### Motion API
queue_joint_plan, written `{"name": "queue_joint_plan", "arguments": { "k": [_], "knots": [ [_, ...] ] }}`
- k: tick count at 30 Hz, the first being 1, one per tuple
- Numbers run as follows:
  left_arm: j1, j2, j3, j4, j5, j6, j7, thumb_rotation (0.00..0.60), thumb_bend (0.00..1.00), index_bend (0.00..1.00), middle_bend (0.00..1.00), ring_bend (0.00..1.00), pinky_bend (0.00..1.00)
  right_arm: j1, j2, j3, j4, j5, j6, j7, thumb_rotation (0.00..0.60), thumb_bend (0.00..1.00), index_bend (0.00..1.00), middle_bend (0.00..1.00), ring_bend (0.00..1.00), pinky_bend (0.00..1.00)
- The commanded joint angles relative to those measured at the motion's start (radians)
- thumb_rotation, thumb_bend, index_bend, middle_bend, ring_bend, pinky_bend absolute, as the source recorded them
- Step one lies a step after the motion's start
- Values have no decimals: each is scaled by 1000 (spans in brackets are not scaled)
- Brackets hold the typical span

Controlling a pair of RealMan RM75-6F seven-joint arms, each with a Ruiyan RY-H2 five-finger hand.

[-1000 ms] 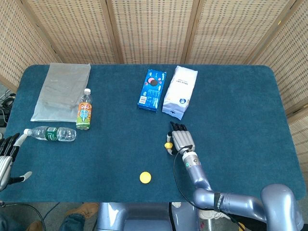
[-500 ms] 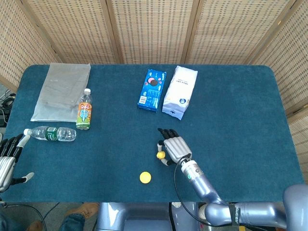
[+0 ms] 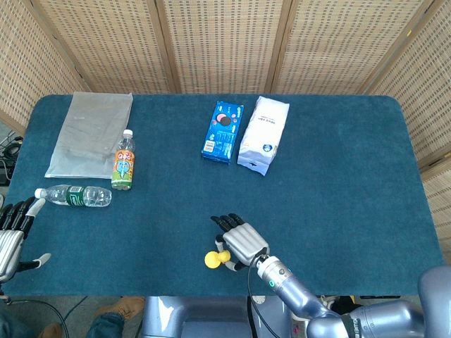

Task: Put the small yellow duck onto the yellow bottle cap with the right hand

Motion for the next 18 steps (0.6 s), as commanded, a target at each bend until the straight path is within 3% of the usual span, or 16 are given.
{"name": "queue_joint_plan", "arguments": {
  "k": [1, 18],
  "knots": [
    [-6, -1, -3, 4, -10, -12, -5, 600, 51, 0, 0, 0, 0, 36, -59, -7, 33, 38, 2, -47, 600, 312, 575, 0, 0, 0],
    [-9, 4, -3, 7, -13, -16, -18, 600, 51, 0, 0, 0, 0, 94, -158, -9, 111, 120, 57, -124, 600, 311, 573, 0, 0, 0]
  ]
}}
